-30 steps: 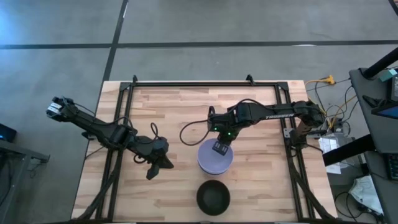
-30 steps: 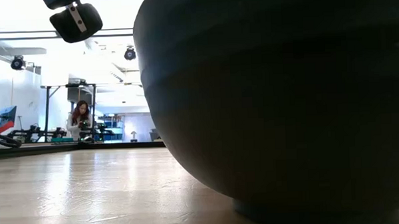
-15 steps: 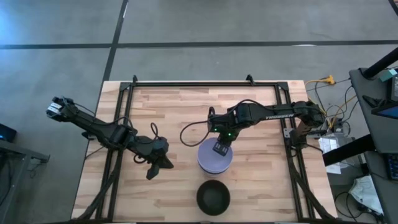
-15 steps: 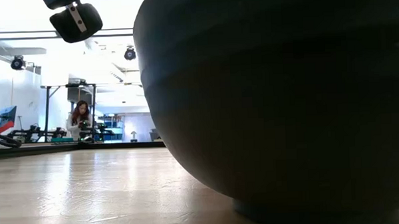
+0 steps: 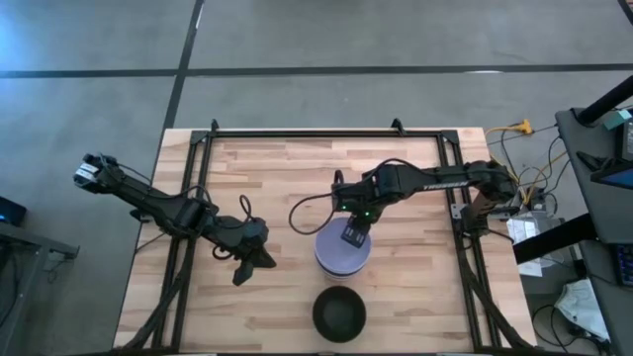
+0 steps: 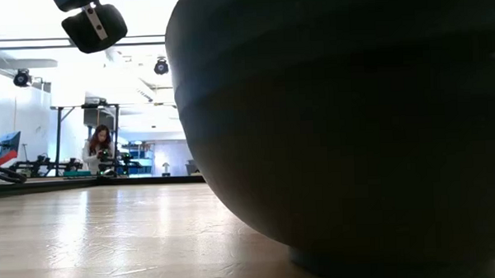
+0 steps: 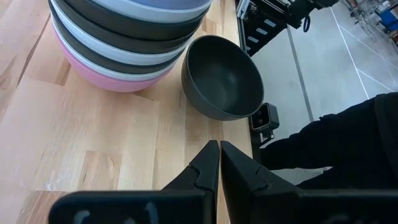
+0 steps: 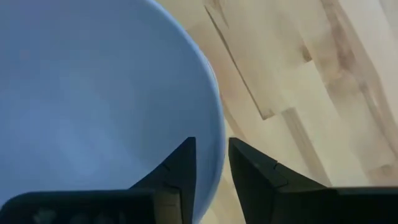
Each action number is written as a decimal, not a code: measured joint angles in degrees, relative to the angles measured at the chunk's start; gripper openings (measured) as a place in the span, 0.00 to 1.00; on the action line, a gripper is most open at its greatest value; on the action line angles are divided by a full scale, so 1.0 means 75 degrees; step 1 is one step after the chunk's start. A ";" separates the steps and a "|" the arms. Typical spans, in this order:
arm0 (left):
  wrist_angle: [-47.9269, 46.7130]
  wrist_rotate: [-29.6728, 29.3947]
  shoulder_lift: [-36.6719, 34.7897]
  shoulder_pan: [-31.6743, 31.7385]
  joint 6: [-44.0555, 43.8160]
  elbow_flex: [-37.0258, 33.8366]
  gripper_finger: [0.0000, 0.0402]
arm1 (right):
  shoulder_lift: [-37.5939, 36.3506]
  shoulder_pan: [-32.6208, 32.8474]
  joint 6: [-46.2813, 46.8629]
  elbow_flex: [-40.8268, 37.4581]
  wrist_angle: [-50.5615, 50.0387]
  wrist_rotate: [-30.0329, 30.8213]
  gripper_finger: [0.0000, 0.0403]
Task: Nest bowls inside each other
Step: Stack the purple bowl on top of the white bowl, then stack the black bowl on top of the purple bowl
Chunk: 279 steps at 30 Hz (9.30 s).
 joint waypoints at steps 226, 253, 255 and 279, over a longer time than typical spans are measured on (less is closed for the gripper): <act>0.1602 -0.1255 0.0000 0.0370 0.1178 -0.0449 0.00 | -0.5315 0.4030 0.2368 -0.8278 0.3659 0.1920 0.03; 0.1606 -0.1253 0.0000 0.0370 0.1198 -0.0446 0.00 | -0.4351 0.3558 -0.5710 -0.2079 0.3021 0.6743 0.03; 0.1604 -0.1253 0.0000 0.0370 0.1195 -0.0447 0.00 | -0.4007 0.3417 -0.6380 -0.1514 0.3018 0.6217 0.03; 0.1600 -0.1236 0.0000 0.0370 0.1200 -0.0446 0.00 | 0.0016 0.2646 -0.6975 0.2900 -0.1174 0.1032 0.03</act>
